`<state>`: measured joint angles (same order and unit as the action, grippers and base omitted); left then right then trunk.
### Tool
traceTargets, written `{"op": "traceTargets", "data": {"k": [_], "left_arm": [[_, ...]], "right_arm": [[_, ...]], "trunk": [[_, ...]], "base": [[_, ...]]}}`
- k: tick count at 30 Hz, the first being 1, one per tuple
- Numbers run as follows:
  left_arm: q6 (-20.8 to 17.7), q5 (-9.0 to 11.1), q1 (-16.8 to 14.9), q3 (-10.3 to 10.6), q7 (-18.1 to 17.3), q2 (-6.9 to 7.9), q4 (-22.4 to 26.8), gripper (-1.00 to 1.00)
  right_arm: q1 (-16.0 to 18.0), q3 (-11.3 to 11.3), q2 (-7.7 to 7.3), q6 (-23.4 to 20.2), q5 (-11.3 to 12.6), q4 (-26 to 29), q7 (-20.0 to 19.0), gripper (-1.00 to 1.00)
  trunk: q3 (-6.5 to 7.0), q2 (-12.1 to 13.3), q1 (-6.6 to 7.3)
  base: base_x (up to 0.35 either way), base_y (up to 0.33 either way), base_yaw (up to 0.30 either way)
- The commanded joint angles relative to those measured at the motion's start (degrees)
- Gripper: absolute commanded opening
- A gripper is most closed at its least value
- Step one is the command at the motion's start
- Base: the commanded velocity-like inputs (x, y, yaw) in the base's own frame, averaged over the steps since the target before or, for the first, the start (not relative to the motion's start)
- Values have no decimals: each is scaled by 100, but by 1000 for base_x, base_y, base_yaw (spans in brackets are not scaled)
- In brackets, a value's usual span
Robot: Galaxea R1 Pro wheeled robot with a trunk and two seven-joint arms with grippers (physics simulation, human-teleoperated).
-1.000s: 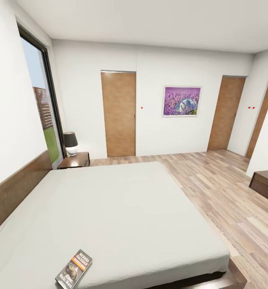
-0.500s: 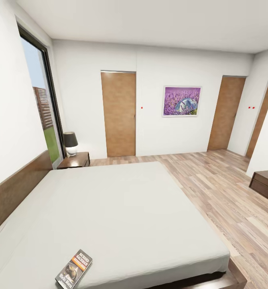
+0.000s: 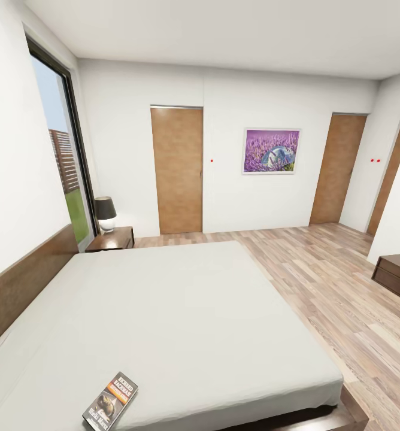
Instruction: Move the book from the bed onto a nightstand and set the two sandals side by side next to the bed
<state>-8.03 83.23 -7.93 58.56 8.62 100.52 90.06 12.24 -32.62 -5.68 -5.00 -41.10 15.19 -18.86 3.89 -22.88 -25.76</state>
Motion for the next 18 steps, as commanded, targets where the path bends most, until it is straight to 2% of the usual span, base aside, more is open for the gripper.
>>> {"op": "traceTargets", "data": {"k": [1,2,6,10,15,16,17,18], "left_arm": [[-33,51,-42,33,30,2,11,100],[-47,52,-42,33,32,2,11,100],[-66,52,-42,33,33,2,11,100],[-104,52,-42,33,34,1,11,100],[-136,53,-42,33,41,-4,11,100],[-136,53,-42,33,41,-4,11,100],[-140,53,-42,33,42,-5,11,100],[-140,53,-42,33,42,-5,11,100]], "right_arm": [[4,-43,11,-26,-41,6,85,100],[3,-37,30,-29,-50,1,276,100],[5,-25,52,-37,-55,0,409,100],[6,-39,64,-40,-38,-5,315,100],[6,-79,48,-42,-15,-5,-911,100],[6,-79,48,-42,-15,-5,-911,100],[6,-85,29,-45,-11,-3,-1439,100],[6,-85,29,-45,-11,-3,-1439,100]], "trunk": [[-2,-4,-2],[-2,-4,-2],[-2,-4,-2],[-2,-4,-2],[-2,-4,-2],[-2,-4,-2],[-2,-4,-2],[-2,-4,-2]], "base": [[0,0,0],[0,0,0],[0,0,0],[0,0,0],[0,0,0],[0,0,0],[0,0,0],[0,0,0]]}}
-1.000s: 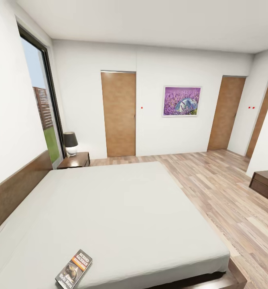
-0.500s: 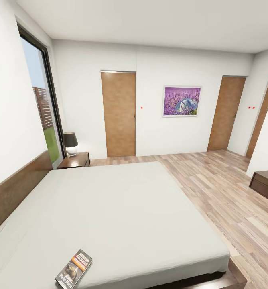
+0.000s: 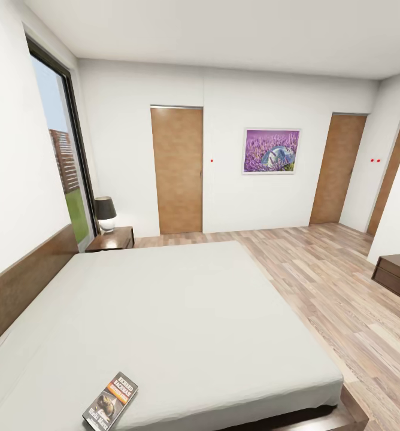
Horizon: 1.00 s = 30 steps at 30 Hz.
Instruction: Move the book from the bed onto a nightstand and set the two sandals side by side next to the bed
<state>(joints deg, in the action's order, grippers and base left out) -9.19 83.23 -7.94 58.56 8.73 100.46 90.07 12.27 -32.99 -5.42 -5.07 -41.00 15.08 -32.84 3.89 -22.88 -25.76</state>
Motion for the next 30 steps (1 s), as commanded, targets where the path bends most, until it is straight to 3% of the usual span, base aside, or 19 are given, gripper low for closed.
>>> {"op": "traceTargets", "data": {"k": [1,7,15,30], "left_arm": [[-25,53,-41,33,31,1,9,100],[-29,53,-41,33,32,-6,4,100],[-31,53,-41,33,32,-12,2,100],[-39,53,-41,33,44,-17,2,100]], "right_arm": [[3,-50,-3,-39,-21,9,-275,100],[3,-48,-21,-36,-22,18,-1113,100],[3,-33,21,-36,-32,13,-1401,100],[2,-25,38,-30,-31,13,-1436,100]], "trunk": [[-2,-4,-2],[-2,-4,-2],[10,-4,-2],[48,-4,-2]], "base": [[0,0,0],[0,0,0],[0,0,-28],[0,0,-40]]}}
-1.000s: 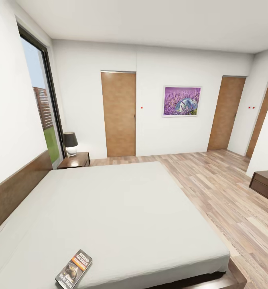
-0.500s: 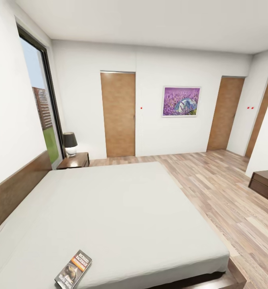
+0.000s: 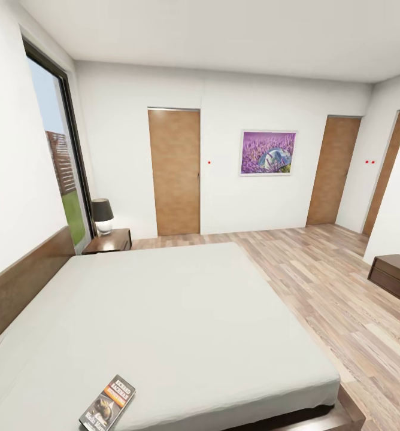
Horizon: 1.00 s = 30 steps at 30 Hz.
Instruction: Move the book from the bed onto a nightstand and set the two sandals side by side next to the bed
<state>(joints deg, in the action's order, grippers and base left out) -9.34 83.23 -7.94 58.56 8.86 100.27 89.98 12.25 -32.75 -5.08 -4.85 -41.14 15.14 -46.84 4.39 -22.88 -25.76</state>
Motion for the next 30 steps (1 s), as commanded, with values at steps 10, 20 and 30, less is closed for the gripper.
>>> {"op": "traceTargets", "data": {"k": [10,20,30], "left_arm": [[-24,53,-41,33,36,-6,11,100],[-52,53,-41,33,37,-8,11,100],[-58,53,-48,33,37,-8,11,100]], "right_arm": [[4,-40,14,-51,-16,-2,-190,100],[5,-46,21,-59,12,8,-1247,100],[6,-35,13,-85,771,26,-1457,100]], "trunk": [[-1,-4,-2],[0,-4,-2],[0,-4,-2]], "base": [[0,0,-2],[0,0,0],[0,0,0]]}}
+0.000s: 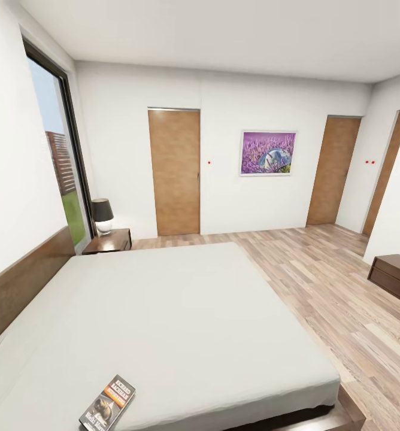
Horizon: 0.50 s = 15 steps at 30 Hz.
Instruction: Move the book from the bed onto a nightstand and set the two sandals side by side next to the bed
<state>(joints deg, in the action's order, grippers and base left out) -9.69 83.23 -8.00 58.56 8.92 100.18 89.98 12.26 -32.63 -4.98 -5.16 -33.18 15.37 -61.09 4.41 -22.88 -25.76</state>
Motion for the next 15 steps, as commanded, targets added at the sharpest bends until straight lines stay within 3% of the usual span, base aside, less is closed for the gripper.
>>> {"op": "traceTargets", "data": {"k": [1,6,15], "left_arm": [[-23,53,-42,33,31,2,11,100],[-26,53,-43,28,31,2,11,100],[-32,53,-44,18,27,2,11,100]], "right_arm": [[6,-45,-1,-58,36,3,-49,100],[14,-37,-38,-68,207,5,-179,100],[58,-71,-98,-81,286,15,-887,100]], "trunk": [[-2,-4,-2],[-2,-4,-2],[-2,-4,-2]], "base": [[0,0,0],[0,0,0],[0,0,0]]}}
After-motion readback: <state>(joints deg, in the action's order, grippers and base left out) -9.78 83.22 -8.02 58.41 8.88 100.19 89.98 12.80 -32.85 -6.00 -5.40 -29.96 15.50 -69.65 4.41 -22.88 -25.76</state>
